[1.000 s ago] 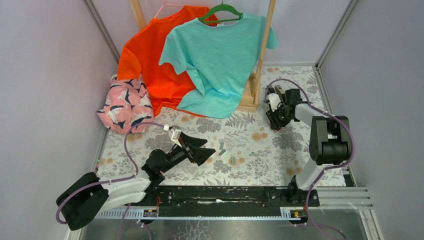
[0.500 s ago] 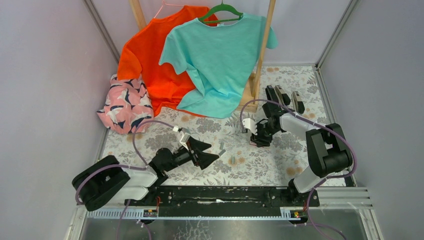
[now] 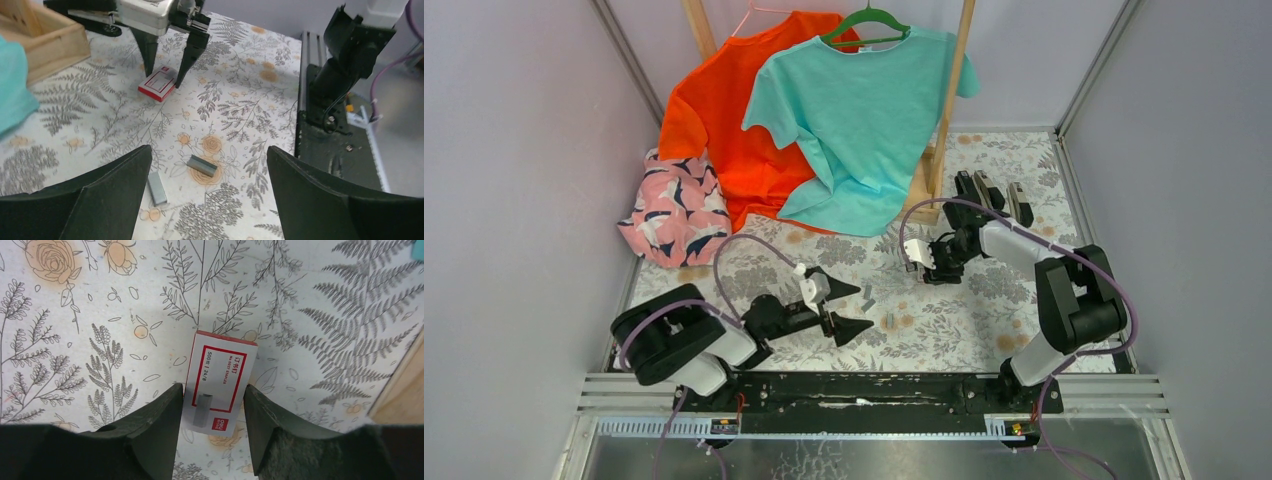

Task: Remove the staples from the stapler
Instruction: Move the staple box to the center of the board.

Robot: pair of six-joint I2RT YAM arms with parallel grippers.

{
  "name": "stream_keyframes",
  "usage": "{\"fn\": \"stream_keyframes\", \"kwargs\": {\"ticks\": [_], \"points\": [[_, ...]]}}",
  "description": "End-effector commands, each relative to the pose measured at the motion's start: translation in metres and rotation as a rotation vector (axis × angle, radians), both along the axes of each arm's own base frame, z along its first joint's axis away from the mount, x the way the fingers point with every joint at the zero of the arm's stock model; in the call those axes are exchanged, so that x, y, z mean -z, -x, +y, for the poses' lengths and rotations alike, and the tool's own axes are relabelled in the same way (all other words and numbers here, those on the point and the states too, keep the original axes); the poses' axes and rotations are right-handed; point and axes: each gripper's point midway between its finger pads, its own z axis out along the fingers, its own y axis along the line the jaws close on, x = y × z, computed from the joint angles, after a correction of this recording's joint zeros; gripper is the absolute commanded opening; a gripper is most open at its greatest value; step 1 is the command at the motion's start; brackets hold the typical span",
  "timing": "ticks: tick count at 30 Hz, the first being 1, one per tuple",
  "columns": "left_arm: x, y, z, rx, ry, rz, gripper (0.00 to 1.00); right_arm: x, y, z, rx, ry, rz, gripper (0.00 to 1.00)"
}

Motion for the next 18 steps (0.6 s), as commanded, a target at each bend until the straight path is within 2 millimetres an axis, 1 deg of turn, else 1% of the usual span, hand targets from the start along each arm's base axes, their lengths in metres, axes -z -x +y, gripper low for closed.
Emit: {"fn": "stream_keyframes", "kwargs": {"ticks": [1,5,7,9,10,12,13,14,16,18], "points": [[-0.014,-0.002,-0.017,0.062,-0.024,-0.264,0.92,-0.008,0.005,0.013,-0.183,-0.043,0.005,0.55],[0.004,-0.006,-0.025,0.061,-0.085,-0.296,0.92,-0.009,0.01,0.021,-0.25,-0.052,0.007,0.57],[0.011,-0.011,-0.027,0.043,-0.109,-0.302,0.92,-0.007,0.01,0.022,-0.258,-0.043,-0.001,0.62],[0.014,-0.017,-0.027,0.02,-0.124,-0.309,0.92,-0.005,0.009,0.021,-0.232,-0.03,-0.002,0.67],[0.015,-0.02,-0.028,0.009,-0.127,-0.31,0.92,-0.01,0.004,0.023,-0.194,-0.037,0.001,0.67],[0.014,-0.025,-0.029,-0.009,-0.13,-0.315,0.92,-0.028,-0.003,0.029,-0.1,-0.076,0.014,0.66],[0.012,-0.028,-0.032,-0.014,-0.127,-0.322,0.92,-0.043,-0.003,0.032,-0.074,-0.123,0.021,0.66],[0.011,-0.031,-0.035,-0.016,-0.127,-0.327,0.92,-0.057,0.0,0.035,-0.047,-0.178,0.044,0.65],[0.014,-0.035,-0.042,-0.009,-0.141,-0.319,0.9,-0.084,0.001,0.041,0.075,-0.278,0.096,0.65],[0.014,-0.04,-0.051,-0.001,-0.146,-0.303,0.87,-0.104,0.005,0.043,0.209,-0.354,0.176,0.65]]}}
